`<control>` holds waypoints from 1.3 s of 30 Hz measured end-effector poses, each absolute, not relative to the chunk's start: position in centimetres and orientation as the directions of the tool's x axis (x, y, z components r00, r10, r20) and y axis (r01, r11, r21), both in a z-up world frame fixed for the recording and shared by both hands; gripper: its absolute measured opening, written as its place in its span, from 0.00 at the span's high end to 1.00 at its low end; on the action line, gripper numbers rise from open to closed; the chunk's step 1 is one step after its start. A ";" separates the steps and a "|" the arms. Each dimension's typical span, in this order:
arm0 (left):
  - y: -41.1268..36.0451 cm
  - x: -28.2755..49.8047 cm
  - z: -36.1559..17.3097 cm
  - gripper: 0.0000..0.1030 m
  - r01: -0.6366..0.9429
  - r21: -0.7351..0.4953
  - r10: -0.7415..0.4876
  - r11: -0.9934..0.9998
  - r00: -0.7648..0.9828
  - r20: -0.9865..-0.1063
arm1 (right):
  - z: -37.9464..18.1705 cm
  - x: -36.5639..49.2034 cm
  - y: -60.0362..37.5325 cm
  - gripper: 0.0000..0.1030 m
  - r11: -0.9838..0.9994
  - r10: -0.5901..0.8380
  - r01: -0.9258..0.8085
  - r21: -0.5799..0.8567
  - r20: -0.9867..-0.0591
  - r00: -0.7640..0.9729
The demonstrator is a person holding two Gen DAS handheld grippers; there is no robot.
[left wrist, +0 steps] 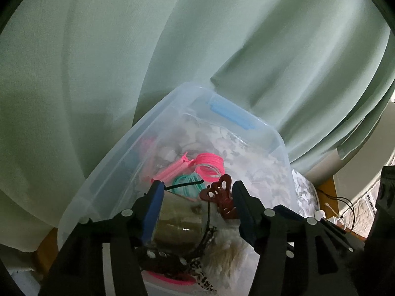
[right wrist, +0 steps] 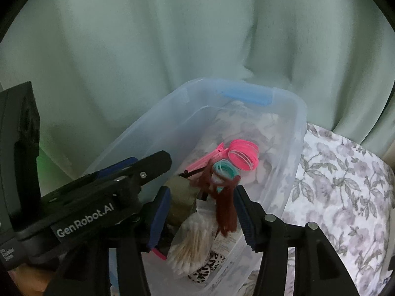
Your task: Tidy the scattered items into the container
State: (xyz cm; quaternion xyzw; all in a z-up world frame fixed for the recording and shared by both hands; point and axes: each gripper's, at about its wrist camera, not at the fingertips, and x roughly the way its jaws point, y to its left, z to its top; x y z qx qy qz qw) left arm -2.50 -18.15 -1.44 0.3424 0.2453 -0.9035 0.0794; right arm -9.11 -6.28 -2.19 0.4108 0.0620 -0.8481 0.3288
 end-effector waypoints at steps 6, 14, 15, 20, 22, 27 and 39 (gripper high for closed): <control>-18.0 -2.7 -0.8 0.42 0.332 -0.399 0.017 -0.855 -0.750 -0.661 | -1.3 -8.6 -5.3 0.41 -0.787 -0.504 0.591 0.175 -0.735 -0.453; -15.9 -1.3 1.0 0.42 0.306 -0.353 0.006 -0.884 -0.748 -0.664 | 0.5 -6.8 -3.3 0.41 -0.812 -0.486 0.558 0.170 -0.727 -0.485; -15.6 -1.2 1.2 0.42 0.302 -0.347 0.005 -0.888 -0.747 -0.664 | 0.7 -6.5 -3.0 0.41 -0.815 -0.485 0.554 0.172 -0.725 -0.488; -14.1 -0.4 2.1 0.40 0.278 -0.314 0.002 -0.908 -0.745 -0.667 | 1.6 -4.9 -1.5 0.41 -0.823 -0.485 0.539 0.178 -0.713 -0.505; -13.5 -0.1 2.5 0.36 0.269 -0.300 0.001 -0.915 -0.744 -0.668 | 2.0 -4.2 -0.8 0.41 -0.827 -0.486 0.531 0.183 -0.707 -0.513; -11.9 0.5 3.3 0.35 0.240 -0.263 -0.001 -0.934 -0.741 -0.672 | 2.9 -3.0 0.4 0.41 -0.837 -0.478 0.515 0.184 -0.703 -0.527; -9.1 1.7 4.6 0.20 0.211 -0.142 -0.061 -0.967 -0.734 -0.676 | 3.3 -1.6 2.8 0.41 -0.869 -0.448 0.453 0.202 -0.710 -0.544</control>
